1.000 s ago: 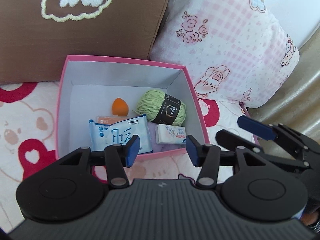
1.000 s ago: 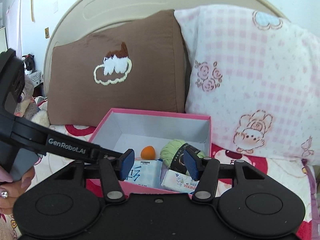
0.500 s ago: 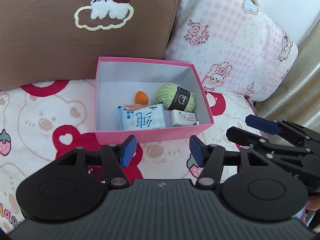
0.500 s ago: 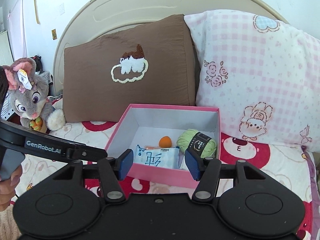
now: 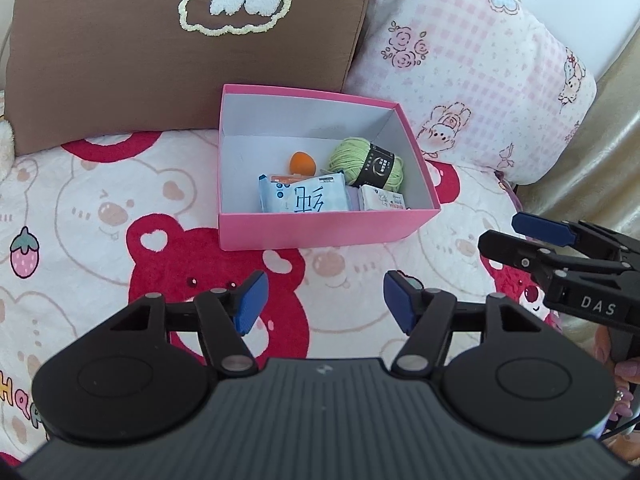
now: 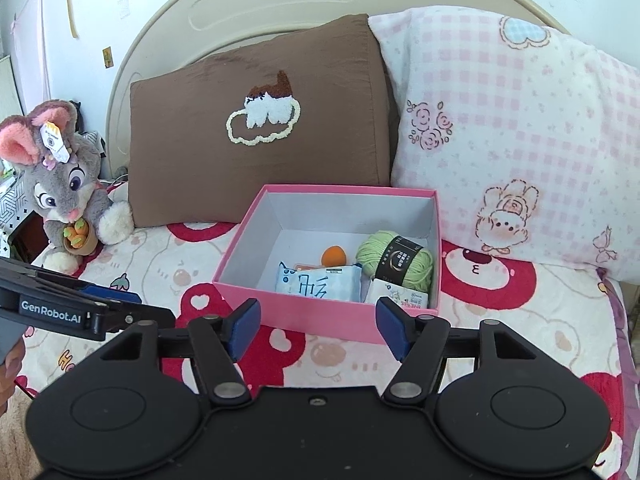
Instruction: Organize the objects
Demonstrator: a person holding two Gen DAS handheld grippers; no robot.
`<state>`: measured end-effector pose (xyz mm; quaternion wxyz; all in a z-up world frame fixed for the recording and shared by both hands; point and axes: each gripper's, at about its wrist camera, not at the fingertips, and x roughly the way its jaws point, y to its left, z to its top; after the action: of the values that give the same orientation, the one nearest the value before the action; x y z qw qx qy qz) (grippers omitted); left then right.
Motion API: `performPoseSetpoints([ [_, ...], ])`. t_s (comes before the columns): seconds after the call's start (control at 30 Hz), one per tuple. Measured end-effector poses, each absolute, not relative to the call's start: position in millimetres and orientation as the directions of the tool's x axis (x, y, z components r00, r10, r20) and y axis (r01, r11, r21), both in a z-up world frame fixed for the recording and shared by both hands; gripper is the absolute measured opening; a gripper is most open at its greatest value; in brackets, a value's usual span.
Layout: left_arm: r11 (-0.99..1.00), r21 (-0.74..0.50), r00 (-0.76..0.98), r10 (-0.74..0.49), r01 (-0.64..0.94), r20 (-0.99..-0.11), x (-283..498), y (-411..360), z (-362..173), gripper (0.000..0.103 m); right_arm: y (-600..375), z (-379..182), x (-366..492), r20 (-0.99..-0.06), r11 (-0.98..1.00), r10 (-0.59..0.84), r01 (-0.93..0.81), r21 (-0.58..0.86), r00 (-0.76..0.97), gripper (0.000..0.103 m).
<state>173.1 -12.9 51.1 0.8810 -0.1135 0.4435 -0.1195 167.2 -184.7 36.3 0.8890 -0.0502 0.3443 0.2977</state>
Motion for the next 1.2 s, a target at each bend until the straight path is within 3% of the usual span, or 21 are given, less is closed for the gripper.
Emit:
performPoseSetpoints([
  [0.63, 0.959, -0.274, 0.568, -0.262, 0.065, -0.780, 178.0, -4.3, 29.6, 0.064, -186.5, 21.2, 159.7, -0.670, 0.847, 0.447, -0.522, 0.102, 0.594, 0.078],
  [0.77, 0.967, -0.247, 0.574, -0.237, 0.062, -0.784, 173.4, -7.3, 29.2, 0.074, -183.8, 18.1, 155.9, -0.675, 0.855, 0.423, -0.513, 0.076, 0.605, 0.093],
  [1.0, 0.973, -0.229, 0.570, -0.205, 0.030, -0.796, 160.8, -6.2, 23.6, 0.079, -183.0, 14.9, 149.8, -0.693, 0.871, 0.368, -0.490, 0.025, 0.620, 0.096],
  [1.2, 0.973, -0.228, 0.586, -0.210, 0.044, -0.782, 156.2, -8.4, 27.4, 0.093, -179.7, 7.9, 157.9, -0.736, 0.879, 0.330, -0.477, 0.011, 0.591, 0.099],
])
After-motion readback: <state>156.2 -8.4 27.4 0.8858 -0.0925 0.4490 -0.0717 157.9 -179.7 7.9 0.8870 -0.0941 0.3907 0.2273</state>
